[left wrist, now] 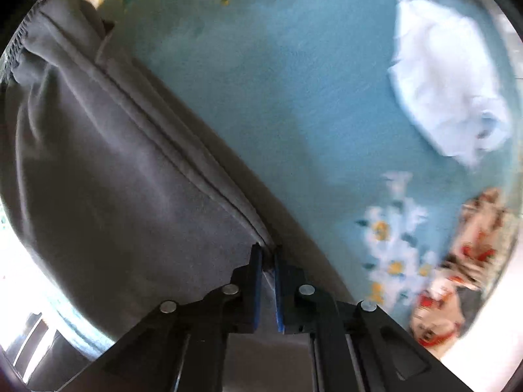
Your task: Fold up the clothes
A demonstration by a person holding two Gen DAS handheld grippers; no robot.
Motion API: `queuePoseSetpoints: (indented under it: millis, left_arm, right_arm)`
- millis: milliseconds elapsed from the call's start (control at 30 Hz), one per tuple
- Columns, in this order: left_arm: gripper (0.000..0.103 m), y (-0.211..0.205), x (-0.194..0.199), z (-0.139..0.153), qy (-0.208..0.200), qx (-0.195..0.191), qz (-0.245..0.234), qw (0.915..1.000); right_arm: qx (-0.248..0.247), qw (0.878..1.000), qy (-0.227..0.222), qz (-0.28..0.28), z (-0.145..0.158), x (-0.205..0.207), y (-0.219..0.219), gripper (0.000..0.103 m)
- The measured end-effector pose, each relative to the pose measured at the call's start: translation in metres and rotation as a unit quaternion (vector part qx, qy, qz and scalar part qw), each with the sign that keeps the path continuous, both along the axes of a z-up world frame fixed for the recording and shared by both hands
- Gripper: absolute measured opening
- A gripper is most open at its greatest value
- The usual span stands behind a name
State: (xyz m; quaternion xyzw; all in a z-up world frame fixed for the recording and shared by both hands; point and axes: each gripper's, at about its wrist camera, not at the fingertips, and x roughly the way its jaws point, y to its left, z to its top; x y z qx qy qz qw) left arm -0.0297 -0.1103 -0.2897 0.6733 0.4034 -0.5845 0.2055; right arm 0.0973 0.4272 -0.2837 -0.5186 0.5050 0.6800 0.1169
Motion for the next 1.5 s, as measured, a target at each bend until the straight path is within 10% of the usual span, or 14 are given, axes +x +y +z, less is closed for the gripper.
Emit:
queuePoseSetpoints:
  millis: [167,367,633,800,933,1300,1500]
  left_arm:
    - [0.007,0.0,-0.011,0.024,0.059,-0.017,-0.033,0.9976]
    - [0.008,0.004,-0.019,-0.013,0.052,-0.014,-0.082,0.9952]
    - [0.026,-0.01,0.007,0.005,0.125,0.071,-0.049,0.9883]
    - [0.029,0.028,0.017,0.021,0.132,0.085,-0.148,0.9765]
    - [0.03,0.09,0.041,0.014,0.113,0.107,-0.266,0.9514]
    - [0.032,0.167,0.071,-0.017,0.074,0.115,-0.352,0.9259]
    - [0.033,0.137,0.073,0.004,0.073,0.115,-0.308,0.9415]
  right_arm:
    - [0.004,1.0,0.017,0.003,0.002,-0.003,0.001,0.011]
    - [-0.003,1.0,-0.012,-0.003,-0.021,-0.002,0.003,0.011]
    - [-0.003,1.0,-0.002,0.004,-0.017,0.0,0.009,0.03]
    - [-0.036,0.999,0.003,-0.036,-0.031,0.009,0.013,0.045]
    - [-0.062,0.996,0.008,-0.068,-0.043,0.016,0.017,0.057]
    - [-0.077,0.994,0.02,-0.078,-0.059,0.007,0.019,0.058]
    - [-0.086,0.992,0.007,-0.089,-0.053,0.007,0.02,0.034]
